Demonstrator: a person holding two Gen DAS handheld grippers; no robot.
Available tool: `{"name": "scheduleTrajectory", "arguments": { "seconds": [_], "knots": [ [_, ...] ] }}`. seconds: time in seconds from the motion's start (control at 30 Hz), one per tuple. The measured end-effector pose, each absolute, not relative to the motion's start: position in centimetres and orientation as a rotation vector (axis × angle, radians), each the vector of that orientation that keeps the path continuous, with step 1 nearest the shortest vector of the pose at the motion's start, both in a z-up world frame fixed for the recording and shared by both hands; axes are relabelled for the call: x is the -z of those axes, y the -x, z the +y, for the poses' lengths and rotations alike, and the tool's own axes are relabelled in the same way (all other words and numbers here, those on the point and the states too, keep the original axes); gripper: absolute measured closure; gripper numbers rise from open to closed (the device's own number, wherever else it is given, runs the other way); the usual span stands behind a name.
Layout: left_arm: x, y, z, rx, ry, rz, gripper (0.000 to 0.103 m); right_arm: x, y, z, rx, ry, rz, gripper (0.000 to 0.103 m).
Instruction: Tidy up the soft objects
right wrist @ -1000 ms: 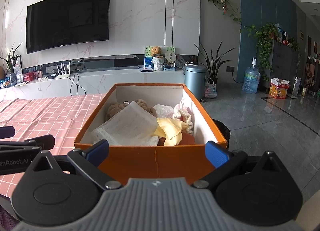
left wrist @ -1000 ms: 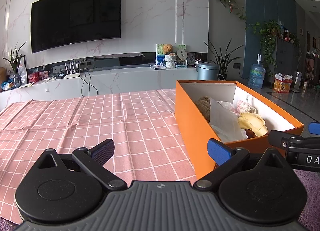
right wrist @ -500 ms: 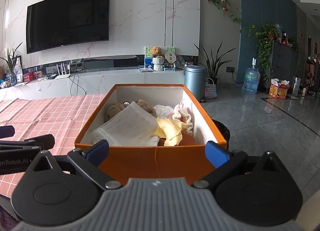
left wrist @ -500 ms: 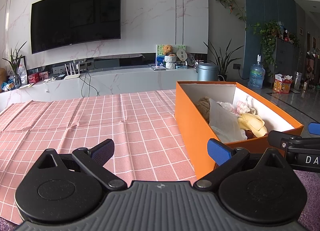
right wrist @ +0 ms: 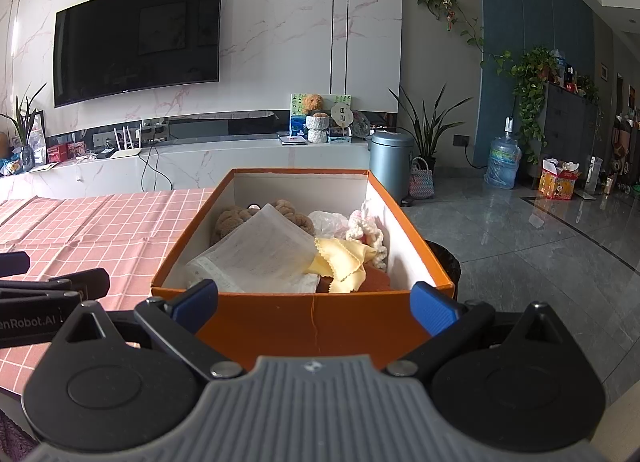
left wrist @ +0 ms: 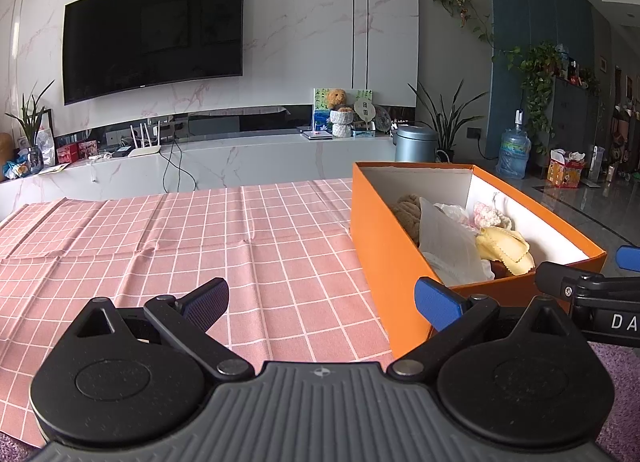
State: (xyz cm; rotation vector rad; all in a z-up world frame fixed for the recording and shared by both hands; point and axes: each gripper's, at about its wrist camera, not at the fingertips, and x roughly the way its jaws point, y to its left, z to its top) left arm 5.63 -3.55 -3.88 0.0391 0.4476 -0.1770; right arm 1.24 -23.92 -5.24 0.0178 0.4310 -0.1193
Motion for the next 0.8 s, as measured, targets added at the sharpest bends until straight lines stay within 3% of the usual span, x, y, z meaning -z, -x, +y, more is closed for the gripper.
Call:
{"name": "scheduleTrajectory", "arguments": {
  "seconds": [0.8],
  "knots": [
    [3.38,-5.21,-3.64,0.172,-0.044,0.433,0.000,5.18,-1.09,-24.02,0.118,-0.013,0.429,0.003]
  ]
}}
